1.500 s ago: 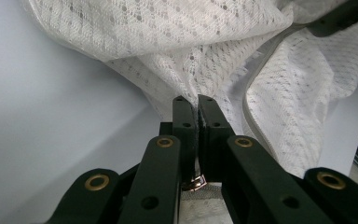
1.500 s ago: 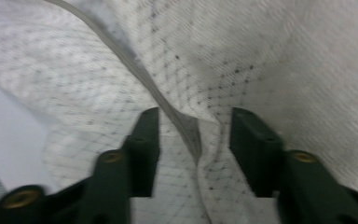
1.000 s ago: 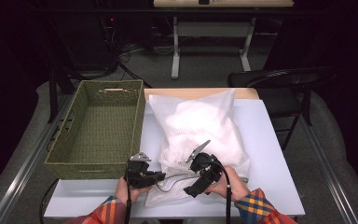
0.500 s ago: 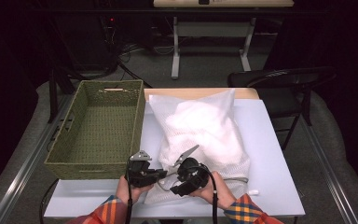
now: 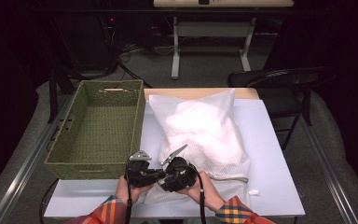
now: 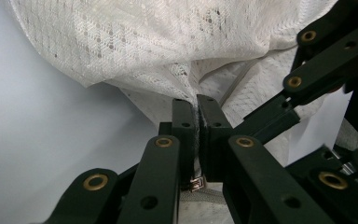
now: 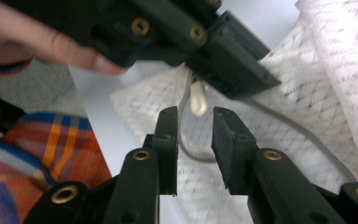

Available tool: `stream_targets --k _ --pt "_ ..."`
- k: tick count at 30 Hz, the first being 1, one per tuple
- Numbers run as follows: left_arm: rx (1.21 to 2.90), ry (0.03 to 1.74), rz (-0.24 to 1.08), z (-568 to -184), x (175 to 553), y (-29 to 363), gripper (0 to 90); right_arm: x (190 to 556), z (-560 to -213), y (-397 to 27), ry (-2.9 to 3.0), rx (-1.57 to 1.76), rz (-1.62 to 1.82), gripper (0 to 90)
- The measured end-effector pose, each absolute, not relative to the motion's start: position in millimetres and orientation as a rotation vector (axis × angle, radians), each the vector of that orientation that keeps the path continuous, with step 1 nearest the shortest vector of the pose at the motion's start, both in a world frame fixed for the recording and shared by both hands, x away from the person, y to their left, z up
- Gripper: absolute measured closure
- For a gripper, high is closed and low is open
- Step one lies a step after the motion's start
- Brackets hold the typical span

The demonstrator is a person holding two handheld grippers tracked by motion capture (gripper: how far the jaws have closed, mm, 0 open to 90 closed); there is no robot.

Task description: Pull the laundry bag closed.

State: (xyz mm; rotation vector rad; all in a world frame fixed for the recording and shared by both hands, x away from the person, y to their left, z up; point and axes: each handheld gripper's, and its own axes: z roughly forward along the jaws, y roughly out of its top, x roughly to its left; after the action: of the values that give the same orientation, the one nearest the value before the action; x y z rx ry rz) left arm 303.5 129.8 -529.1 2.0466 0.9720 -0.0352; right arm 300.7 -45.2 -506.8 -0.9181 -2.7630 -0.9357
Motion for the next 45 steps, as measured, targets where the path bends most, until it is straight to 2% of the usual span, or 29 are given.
stream_targets --k 9,15,22,25,27,31,34,45 --pt "2.042 0.975 -0.045 -528.2 303.4 131.2 85.5 306.8 -515.0 -38.4 -2.732 -0.935 -0.938 83.0" --pt "2.026 0.984 -0.049 -526.5 303.6 135.0 78.7 304.3 -513.8 -39.5 -2.769 -0.911 -0.922 86.4" --pt "2.024 1.011 -0.057 -525.6 303.6 141.7 67.9 301.2 -511.0 -41.4 -2.799 -0.897 -0.92 86.3" --pt "2.027 1.015 -0.087 -527.3 303.7 141.7 66.4 300.3 -510.8 -42.4 -2.804 -0.892 -0.915 86.3" --pt "2.023 1.013 -0.115 -529.7 304.3 141.3 67.1 299.8 -510.3 -43.4 -2.805 -0.89 -0.913 86.3" --pt "2.008 1.008 -0.152 -532.5 304.5 141.5 80.3 299.1 -510.6 -44.8 -2.815 -0.888 -0.901 86.2" --pt "2.008 1.003 -0.155 -532.5 304.1 142.1 85.2 299.5 -511.3 -44.9 -2.817 -0.887 -0.89 86.2" --pt "1.994 0.975 -0.131 -525.9 298.6 138.8 86.5 296.9 -506.5 -43.3 -2.891 -0.842 -0.846 80.8"
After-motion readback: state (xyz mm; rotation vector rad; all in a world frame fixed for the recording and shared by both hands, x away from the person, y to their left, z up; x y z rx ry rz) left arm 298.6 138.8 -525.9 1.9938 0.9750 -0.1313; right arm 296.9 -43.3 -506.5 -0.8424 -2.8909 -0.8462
